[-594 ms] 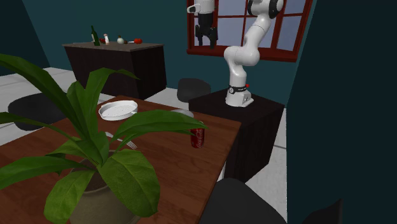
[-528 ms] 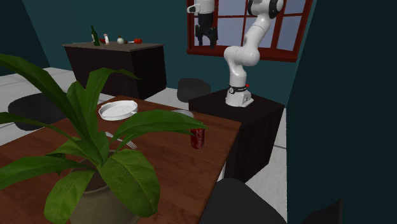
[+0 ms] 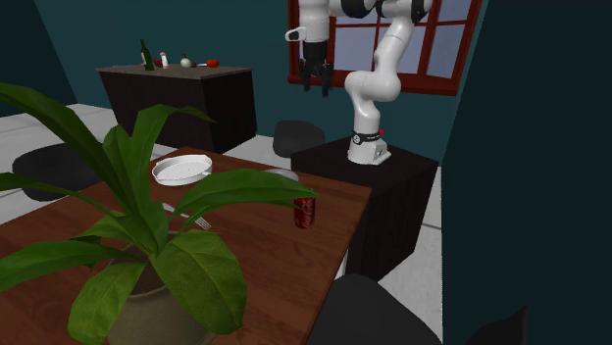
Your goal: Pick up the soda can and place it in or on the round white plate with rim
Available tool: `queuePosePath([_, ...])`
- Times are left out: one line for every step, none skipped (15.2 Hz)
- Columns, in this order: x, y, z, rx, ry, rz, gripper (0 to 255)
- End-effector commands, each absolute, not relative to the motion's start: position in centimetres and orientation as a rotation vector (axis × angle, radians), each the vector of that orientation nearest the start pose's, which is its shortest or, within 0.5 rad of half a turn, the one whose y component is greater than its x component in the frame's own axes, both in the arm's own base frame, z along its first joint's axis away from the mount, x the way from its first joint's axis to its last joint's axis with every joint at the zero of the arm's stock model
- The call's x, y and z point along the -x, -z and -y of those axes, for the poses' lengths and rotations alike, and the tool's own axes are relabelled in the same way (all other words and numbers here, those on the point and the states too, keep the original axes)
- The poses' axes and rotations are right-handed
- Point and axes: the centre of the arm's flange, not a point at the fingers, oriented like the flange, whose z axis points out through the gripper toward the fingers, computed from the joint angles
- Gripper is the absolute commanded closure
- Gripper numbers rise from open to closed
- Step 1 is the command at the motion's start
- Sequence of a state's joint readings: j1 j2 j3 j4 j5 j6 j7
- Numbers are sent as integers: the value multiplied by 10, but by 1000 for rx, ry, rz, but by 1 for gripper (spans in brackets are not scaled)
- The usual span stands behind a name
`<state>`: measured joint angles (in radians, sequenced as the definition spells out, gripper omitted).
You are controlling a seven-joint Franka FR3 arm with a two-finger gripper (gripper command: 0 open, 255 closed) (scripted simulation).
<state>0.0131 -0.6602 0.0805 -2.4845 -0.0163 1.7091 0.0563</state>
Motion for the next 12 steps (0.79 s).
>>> queuePosePath([-353, -484, -47, 3204, -164, 32, 0])
queuePosePath([-360, -476, -54, 3202, -157, 32, 0])
queuePosePath([-367, -468, -61, 3199, -150, 32, 0])
queuePosePath([-374, -460, -68, 3197, -144, 33, 0])
queuePosePath([-381, -453, -75, 3195, -137, 33, 0])
queuePosePath([-388, -445, -82, 3193, -130, 33, 0])
queuePosePath([-395, -437, -89, 3190, -123, 34, 0])
queuePosePath([-402, -429, -96, 3188, -117, 34, 0])
queuePosePath([-409, -422, -102, 3186, -110, 34, 0])
queuePosePath([-416, -414, -109, 3183, -103, 35, 0])
queuePosePath([-423, -406, -117, 3181, -97, 35, 0])
queuePosePath([-431, -399, -124, 3178, -90, 35, 0])
